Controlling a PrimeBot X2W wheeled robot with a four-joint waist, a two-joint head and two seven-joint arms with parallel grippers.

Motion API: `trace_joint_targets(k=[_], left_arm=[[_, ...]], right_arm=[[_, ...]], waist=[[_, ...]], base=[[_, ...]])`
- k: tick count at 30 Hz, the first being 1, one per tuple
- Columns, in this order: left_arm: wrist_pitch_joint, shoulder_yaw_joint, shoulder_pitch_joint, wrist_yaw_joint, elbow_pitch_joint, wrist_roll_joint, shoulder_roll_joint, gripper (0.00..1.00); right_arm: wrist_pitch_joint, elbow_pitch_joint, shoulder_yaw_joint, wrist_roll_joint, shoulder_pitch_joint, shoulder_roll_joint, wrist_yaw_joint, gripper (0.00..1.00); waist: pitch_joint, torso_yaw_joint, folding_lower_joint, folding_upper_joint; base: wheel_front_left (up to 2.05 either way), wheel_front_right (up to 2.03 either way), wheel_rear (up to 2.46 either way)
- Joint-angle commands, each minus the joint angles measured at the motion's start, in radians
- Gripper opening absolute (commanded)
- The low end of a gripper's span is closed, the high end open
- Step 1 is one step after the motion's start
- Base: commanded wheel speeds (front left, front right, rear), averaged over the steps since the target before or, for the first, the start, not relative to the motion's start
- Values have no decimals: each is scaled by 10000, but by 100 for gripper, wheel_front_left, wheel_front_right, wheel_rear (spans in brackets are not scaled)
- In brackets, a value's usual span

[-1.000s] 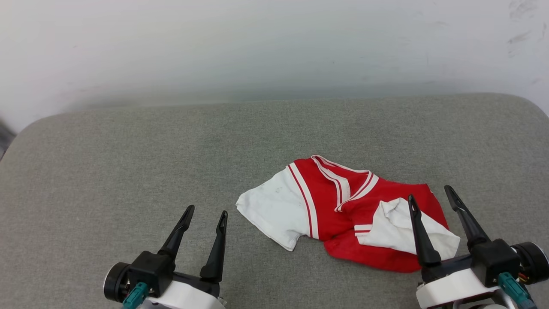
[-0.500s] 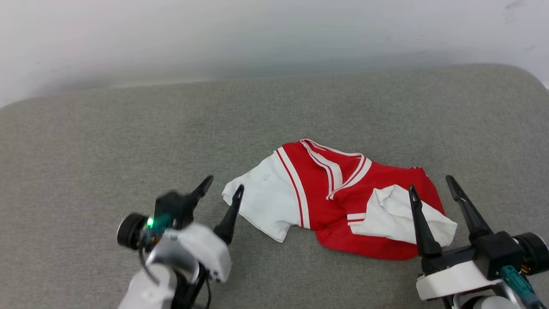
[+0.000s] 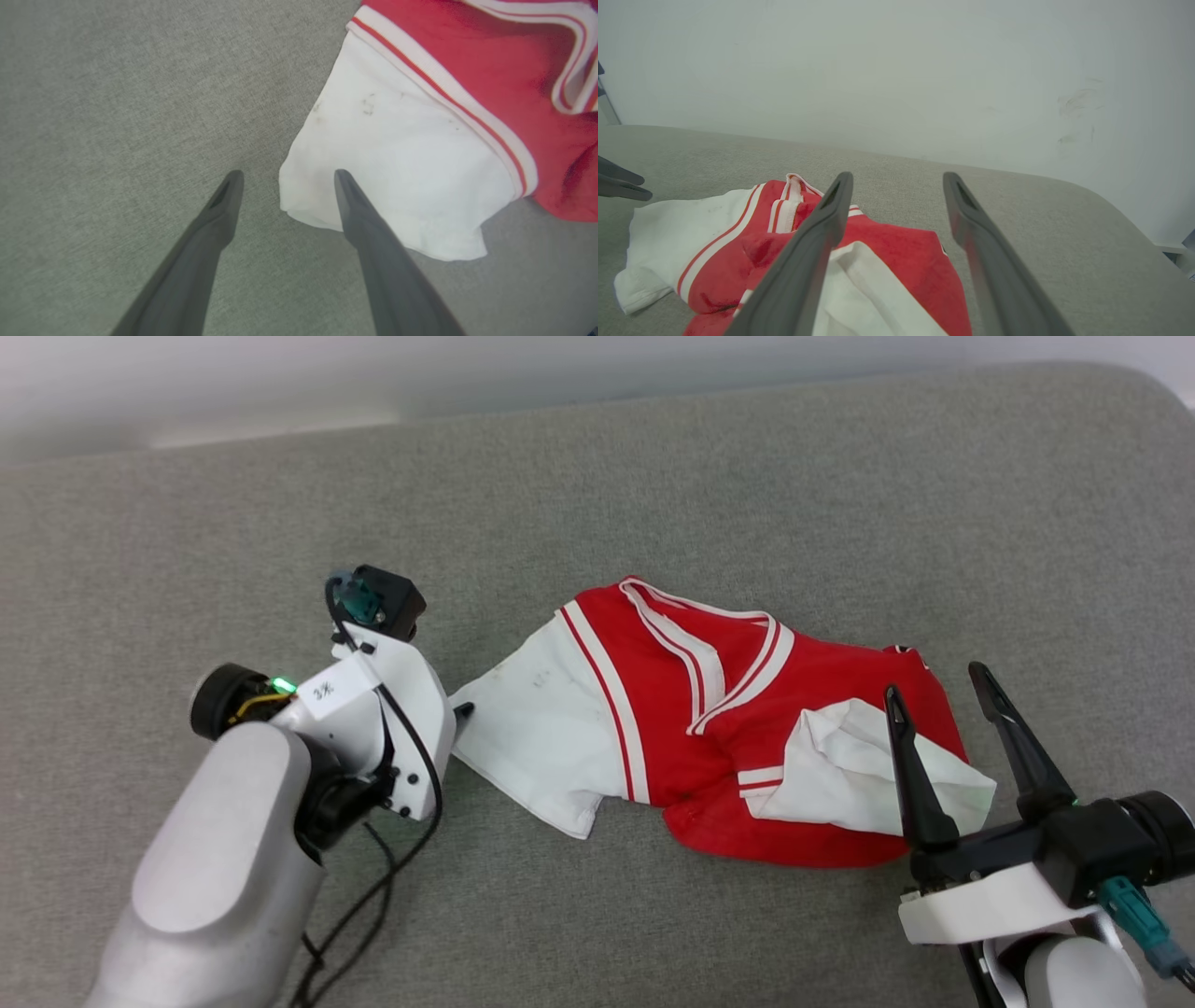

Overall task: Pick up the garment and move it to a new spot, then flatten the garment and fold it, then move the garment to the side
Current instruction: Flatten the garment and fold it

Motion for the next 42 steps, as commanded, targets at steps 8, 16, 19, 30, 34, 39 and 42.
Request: trace_joint_targets(k=[8,16,19,30,34,39,42], left_arm=[[1085,-1378,-771,-15,655,-738,688,100],[1170,-2263,-325,-15,1356,-1215,1244,0],[718,-2157,-289,-6,1542,-1270,1294,0],[-1240,-1088,570,484,1306,-1578,1878,0],[-1732,-938,1293,689,923,-1627,2043,0],[-2199,-886,2217,869,325,-1706,2102,0],[-2840,-902,2402,997,0,-1409,2090,100]], right_arm=[[-17,75,101,269,-383,30,-3,100],[-17,59,12,237,-495,30,-3,100],[-17,81,-32,140,-470,30,-3,100],[-15,208,-151,-15,-127,29,-3,100],[-17,253,-195,-80,-43,27,-3,100],[-17,328,-206,-119,93,29,-3,100],[-17,382,-178,-178,166,29,-3,100]], waist=[[541,-339,-1,0],[637,-329,-1,0],[589,-224,-1,0],[2,350,-1,0],[-210,539,-1,0],[-420,729,-1,0],[-527,839,-1,0]], base=[[0,0,0],[0,0,0],[0,0,0],[0,0,0],[0,0,0],[0,0,0],[0,0,0]])
